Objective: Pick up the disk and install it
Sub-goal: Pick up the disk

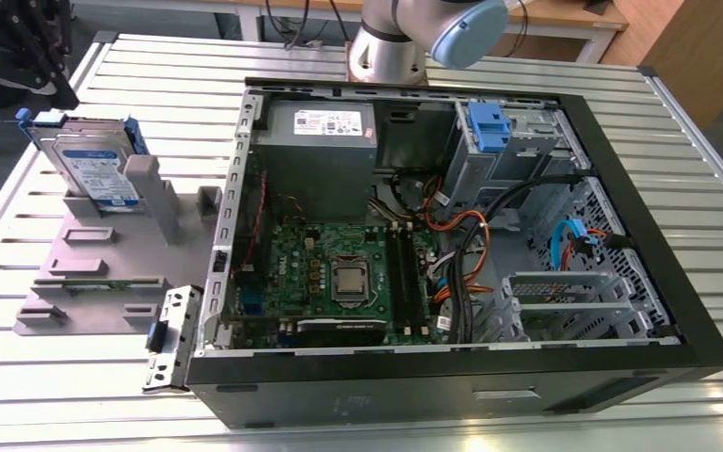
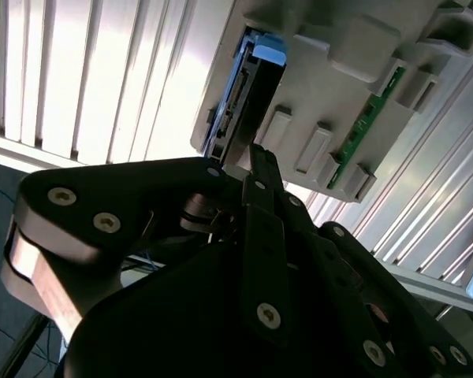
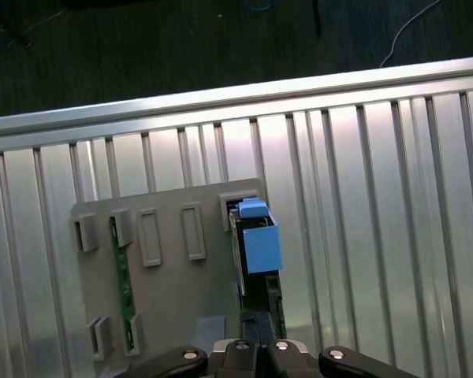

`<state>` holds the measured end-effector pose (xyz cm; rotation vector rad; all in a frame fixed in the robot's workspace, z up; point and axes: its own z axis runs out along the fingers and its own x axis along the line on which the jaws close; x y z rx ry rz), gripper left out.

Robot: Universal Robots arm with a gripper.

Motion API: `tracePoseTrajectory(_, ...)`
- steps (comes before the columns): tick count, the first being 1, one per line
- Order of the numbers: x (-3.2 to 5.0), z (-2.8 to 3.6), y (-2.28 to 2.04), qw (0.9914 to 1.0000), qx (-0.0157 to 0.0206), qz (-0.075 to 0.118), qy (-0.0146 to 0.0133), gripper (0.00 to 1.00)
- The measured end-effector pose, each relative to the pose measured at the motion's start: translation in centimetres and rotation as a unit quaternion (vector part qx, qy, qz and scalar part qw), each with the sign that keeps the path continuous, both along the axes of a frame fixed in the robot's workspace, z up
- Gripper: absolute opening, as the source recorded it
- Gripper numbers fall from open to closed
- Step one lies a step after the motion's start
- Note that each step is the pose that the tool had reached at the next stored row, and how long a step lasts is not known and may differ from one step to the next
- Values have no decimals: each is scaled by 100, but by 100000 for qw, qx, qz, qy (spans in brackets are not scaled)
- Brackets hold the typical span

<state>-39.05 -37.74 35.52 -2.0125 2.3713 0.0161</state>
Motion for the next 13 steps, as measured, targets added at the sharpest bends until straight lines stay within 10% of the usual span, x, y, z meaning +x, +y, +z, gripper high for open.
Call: tracePoseTrajectory(13,-7,-94,18,99988,21,-1571,-3,11)
